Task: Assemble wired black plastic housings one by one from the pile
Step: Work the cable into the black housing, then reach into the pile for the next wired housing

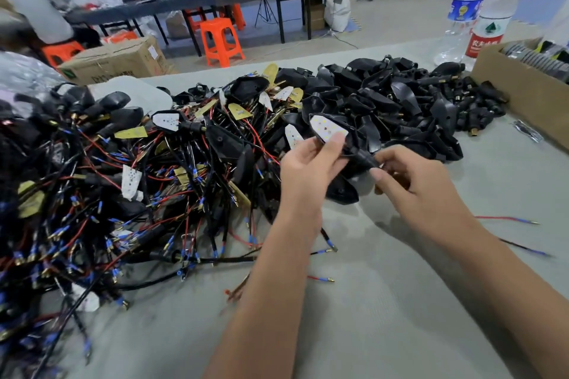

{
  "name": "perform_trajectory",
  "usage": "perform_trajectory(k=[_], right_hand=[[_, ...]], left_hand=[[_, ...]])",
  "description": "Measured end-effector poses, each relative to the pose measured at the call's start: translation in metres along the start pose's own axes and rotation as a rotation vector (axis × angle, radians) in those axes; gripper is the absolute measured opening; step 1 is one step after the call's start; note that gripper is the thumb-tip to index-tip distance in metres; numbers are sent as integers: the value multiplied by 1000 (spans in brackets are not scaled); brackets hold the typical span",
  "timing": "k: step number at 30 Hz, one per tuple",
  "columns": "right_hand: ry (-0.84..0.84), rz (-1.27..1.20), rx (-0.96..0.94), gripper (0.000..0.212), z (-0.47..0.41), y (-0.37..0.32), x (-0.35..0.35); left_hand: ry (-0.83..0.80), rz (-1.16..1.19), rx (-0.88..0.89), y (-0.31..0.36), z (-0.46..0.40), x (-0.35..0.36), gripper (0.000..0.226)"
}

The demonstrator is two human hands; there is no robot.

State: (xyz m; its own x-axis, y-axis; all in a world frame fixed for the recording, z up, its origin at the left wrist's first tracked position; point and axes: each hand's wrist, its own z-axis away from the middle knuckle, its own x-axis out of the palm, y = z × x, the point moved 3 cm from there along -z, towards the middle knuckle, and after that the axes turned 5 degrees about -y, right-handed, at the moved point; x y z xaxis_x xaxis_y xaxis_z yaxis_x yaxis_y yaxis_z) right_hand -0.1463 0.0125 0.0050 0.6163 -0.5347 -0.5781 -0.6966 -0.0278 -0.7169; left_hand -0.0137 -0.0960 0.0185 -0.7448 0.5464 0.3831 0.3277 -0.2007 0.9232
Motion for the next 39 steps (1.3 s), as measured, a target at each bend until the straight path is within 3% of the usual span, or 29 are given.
perform_trajectory(k=[3,5,7,10,13,15,17,19,22,25,28,30,33,36,39], right_hand=[[-43,-200,99,21,-8,-15,3],[-125,-482,199,31,-16,-31,11],[-270,-743,295,33,-26,-51,22],[-442,-836,307,34,-48,-85,42],[-457,-1031,369,29,-75,-126,70],[-428,-1095,372,26,-98,-154,96],[-453,-1051,357,25,-120,-179,125],[-511,-1016,398,25,-139,-201,158],[-595,-956,464,29,-152,-230,212],[-627,-852,407,29,-159,-270,262],[-494,-734,301,35,-175,-304,298],[-427,-421,169,30,-182,-315,314],[-374,54,-12,37,-168,-311,333],[-315,89,-210,41,-153,-302,346],[-370,197,-376,38,-148,-300,352]], left_hand=[[-12,-128,45,0,4,1,12],[-66,-121,23,6,7,-1,16],[-89,-137,-56,15,9,-2,37],[-15,-112,-156,35,16,-17,56],[-43,-49,-189,59,30,-46,68],[-39,-106,-182,79,46,-73,62],[89,-187,-152,101,64,-106,30],[317,-331,-102,127,84,-146,13],[656,-749,-4,173,116,-199,14],[1033,-1164,62,206,142,-234,14],[1283,-1212,142,216,141,-253,12],[1333,-1215,89,210,131,-270,11],[1266,-1263,-58,188,121,-293,17],[1273,-1257,-16,180,121,-303,23],[1308,-1272,19,179,116,-298,25]])
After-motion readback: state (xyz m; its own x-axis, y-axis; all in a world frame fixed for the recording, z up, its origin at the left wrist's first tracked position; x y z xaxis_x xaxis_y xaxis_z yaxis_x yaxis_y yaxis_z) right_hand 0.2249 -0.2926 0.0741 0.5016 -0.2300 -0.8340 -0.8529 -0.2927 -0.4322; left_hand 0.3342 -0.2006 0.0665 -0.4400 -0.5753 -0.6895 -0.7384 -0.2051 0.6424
